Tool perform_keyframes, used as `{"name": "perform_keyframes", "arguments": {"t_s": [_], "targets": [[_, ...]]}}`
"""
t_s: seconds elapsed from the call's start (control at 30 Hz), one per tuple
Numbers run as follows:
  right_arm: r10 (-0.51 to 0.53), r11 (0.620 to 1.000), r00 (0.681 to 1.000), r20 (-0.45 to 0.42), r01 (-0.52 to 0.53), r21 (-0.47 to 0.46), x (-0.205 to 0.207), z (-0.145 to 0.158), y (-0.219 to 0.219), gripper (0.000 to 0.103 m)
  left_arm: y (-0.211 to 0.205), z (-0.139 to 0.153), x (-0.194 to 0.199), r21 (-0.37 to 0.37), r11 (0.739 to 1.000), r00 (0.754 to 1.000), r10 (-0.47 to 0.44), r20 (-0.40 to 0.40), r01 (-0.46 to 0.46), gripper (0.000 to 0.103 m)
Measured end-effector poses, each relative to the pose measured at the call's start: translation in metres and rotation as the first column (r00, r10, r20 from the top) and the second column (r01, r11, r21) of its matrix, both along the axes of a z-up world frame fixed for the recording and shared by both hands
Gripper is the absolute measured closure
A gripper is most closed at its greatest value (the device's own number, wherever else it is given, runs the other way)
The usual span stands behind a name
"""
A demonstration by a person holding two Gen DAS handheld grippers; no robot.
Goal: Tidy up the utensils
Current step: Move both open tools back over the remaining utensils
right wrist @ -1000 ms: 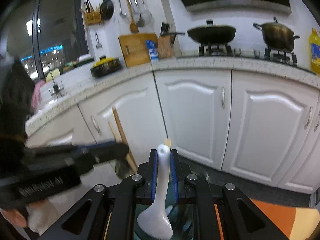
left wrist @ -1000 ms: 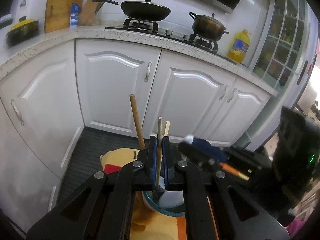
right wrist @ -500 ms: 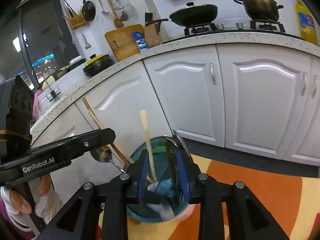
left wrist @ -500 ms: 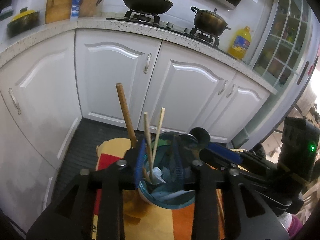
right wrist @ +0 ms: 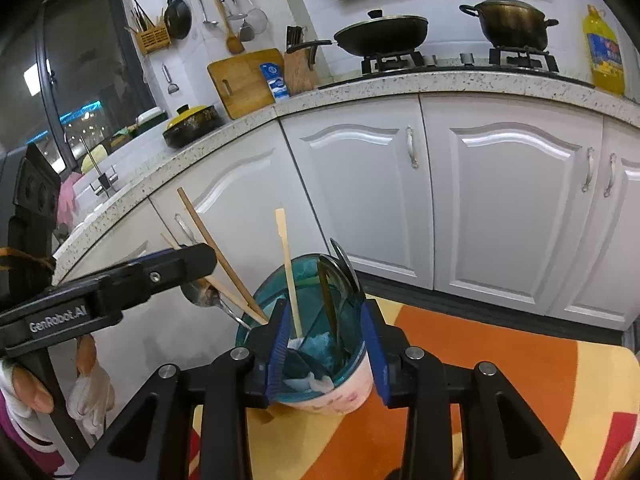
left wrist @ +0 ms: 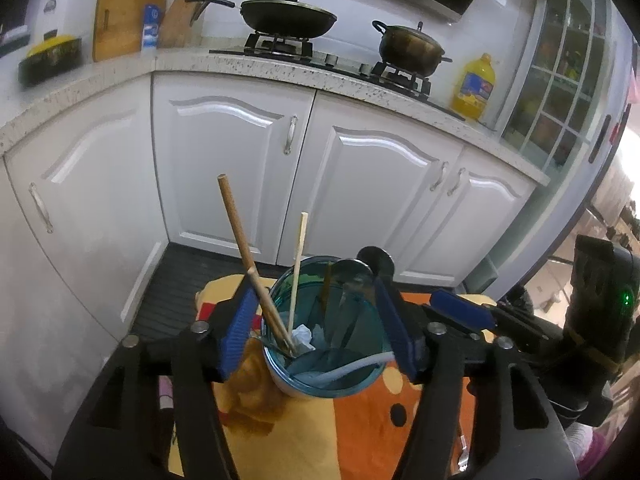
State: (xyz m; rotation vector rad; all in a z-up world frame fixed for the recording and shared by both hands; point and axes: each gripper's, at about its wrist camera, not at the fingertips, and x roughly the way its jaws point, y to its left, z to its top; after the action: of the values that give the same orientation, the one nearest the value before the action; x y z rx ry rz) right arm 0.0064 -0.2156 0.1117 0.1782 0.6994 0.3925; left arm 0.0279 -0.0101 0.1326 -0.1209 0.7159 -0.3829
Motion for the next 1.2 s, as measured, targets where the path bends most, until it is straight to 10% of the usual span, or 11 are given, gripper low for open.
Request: {"name": "perform_keyframes", "arguments": {"t_s": [1.2], "targets": [[-0.167,0.984,0.985,-0.044,0.163,-0.075,-0.074,-0.010,-0.076,0.062,-0.061,0.000,-0.066,0.071,0.990,0.988,-0.128,0.087,0.122,0.041]]}}
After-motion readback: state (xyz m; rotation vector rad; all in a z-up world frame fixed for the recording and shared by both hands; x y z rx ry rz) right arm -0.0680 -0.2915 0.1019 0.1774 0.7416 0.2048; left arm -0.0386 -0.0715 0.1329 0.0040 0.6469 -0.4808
